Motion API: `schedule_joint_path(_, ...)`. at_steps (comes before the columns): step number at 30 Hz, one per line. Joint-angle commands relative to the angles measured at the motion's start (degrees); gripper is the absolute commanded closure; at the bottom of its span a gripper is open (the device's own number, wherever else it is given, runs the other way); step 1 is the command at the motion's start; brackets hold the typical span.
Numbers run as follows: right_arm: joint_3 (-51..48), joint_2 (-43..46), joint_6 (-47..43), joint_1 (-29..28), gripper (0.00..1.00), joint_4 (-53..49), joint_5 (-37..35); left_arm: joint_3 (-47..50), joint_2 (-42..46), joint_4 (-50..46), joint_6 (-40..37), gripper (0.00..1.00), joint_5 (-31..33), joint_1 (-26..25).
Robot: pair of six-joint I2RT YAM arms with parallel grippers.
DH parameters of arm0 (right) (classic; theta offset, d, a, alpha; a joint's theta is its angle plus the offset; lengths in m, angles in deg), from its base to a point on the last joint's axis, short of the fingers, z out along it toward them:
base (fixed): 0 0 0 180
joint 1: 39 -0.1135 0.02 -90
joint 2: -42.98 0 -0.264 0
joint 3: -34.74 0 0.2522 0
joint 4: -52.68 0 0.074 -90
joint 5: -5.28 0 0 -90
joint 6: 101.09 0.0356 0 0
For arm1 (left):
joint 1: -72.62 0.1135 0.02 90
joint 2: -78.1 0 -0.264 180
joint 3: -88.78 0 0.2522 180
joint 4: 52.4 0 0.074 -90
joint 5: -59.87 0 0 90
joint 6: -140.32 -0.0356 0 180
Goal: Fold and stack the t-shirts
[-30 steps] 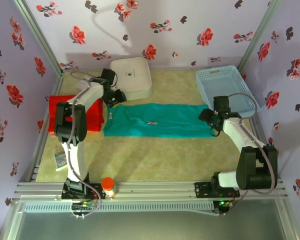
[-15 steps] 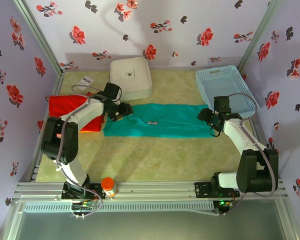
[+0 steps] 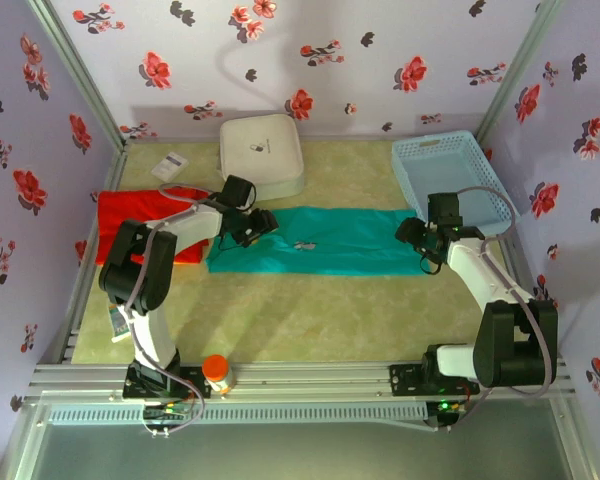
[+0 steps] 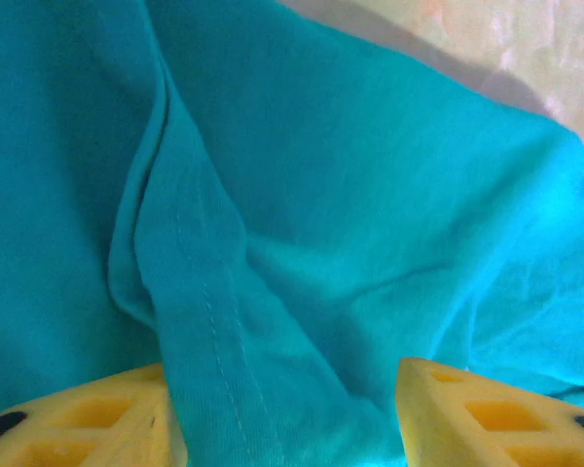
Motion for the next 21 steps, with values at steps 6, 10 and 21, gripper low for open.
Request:
schedule_joint_path(6,-0.7,0.8,-0.9,-0.4,0.28,-1.4,-0.9,-10.8,-5.8,0.8,0.9,0.49,-1.0,-0.4)
schedule_joint_path(10,-0.8,1.1,-1.0,-0.4,0.28,-1.6,-1.0,-14.6,-9.1,1.8,1.4,0.52,-1.2,-0.6)
schedule_joint_path(21,0.6,0.7,-1.7,-0.9,0.29,-0.2,2.1,-19.2,-5.6,-6.8,-7.5,0.52,1.3,-1.1)
